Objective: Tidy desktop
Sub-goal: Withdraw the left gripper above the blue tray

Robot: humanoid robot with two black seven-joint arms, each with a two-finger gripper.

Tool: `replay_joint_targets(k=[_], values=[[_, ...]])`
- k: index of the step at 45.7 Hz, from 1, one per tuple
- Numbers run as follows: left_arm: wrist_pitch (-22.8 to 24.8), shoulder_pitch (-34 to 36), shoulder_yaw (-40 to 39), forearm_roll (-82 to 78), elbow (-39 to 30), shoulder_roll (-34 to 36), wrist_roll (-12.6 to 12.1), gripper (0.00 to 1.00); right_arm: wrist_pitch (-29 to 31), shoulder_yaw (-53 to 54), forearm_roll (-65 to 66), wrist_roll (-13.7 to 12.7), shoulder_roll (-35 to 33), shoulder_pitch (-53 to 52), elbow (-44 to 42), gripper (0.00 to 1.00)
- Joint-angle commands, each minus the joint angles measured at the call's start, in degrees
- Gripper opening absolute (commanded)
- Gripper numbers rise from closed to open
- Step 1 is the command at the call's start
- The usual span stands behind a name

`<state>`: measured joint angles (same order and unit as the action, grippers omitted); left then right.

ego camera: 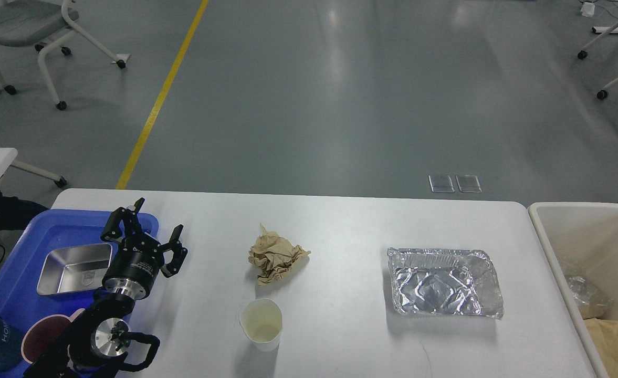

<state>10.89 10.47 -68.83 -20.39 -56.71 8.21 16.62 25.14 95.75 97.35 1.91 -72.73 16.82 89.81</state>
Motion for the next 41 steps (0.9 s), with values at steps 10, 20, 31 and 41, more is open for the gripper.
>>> replay_joint_targets(k=[10,20,31,41], values=[[0.0,0.3,0.1,0.0,0.0,0.4,0.0,0.96,0.2,0.0,6.0,6.8,-3.9,7.4,8.4,1.0],[0.0,0.2,0.2,0.0,0.0,0.2,0.0,0.96,-0.3,0.0,13.0,8.3,-5.6,13.5,9.5,1.0],[-0.2,0.2,0.2,0.0,0.0,-0.1,0.0,0.96,-7.5,-2.0,18.4,8.4,-5.9,15.8,9.4,1.0],[-0.3,0.3,0.3,0.0,0.0,0.0,-0.1,0.96,-12.7,-6.1,22.9,8.4,-6.5,15.8,9.0,1.0]])
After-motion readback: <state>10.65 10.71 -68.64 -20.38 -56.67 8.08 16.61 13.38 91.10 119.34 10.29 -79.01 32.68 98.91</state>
